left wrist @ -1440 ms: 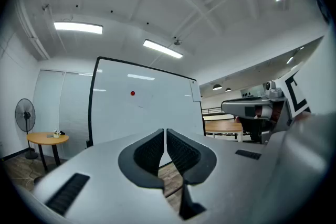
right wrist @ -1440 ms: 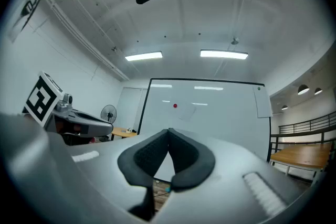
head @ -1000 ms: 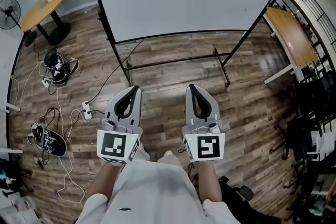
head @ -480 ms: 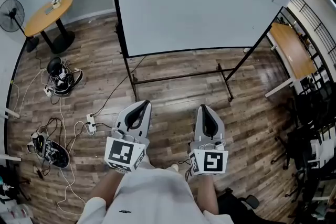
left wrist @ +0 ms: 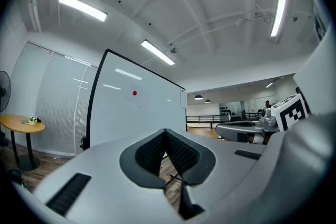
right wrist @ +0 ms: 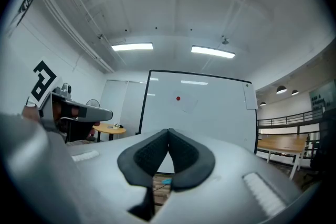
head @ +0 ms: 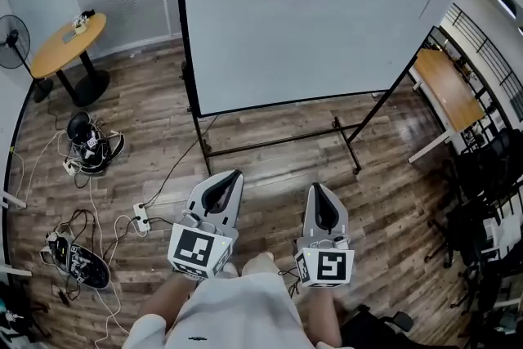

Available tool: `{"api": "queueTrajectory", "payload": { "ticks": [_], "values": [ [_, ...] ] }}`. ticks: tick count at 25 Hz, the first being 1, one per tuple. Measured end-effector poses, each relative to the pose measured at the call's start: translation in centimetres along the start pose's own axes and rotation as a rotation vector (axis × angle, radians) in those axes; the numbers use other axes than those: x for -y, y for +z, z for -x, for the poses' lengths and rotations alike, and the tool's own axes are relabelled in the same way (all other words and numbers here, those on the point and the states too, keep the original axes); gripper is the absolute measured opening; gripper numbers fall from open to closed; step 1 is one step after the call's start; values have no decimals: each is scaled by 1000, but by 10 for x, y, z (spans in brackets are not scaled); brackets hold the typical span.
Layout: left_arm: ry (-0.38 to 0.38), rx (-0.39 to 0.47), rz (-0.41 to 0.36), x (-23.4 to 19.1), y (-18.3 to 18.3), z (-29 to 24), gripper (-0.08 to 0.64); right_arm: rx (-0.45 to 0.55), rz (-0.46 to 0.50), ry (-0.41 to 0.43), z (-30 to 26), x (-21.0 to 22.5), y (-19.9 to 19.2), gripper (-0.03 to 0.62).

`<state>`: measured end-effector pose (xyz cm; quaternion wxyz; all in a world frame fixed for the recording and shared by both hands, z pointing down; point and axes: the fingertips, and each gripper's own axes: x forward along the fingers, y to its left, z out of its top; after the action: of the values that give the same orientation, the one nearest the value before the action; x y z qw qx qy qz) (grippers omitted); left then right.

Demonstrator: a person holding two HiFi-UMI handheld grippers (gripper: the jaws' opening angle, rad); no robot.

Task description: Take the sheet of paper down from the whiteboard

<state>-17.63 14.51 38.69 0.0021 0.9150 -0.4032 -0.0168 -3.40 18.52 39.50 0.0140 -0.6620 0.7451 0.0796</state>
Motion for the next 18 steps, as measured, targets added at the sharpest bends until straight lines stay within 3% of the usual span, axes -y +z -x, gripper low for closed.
{"api": "queueTrajectory", "payload": {
  "ticks": [10, 18],
  "values": [
    [-37, -5, -16, -29, -1, -103, 6, 14, -2, -40, -85, 62, -13, 9],
    [-17, -11, -28, -44, -2, -228, 6, 43, 0, 44, -185, 136, -27, 9]
  ]
}}
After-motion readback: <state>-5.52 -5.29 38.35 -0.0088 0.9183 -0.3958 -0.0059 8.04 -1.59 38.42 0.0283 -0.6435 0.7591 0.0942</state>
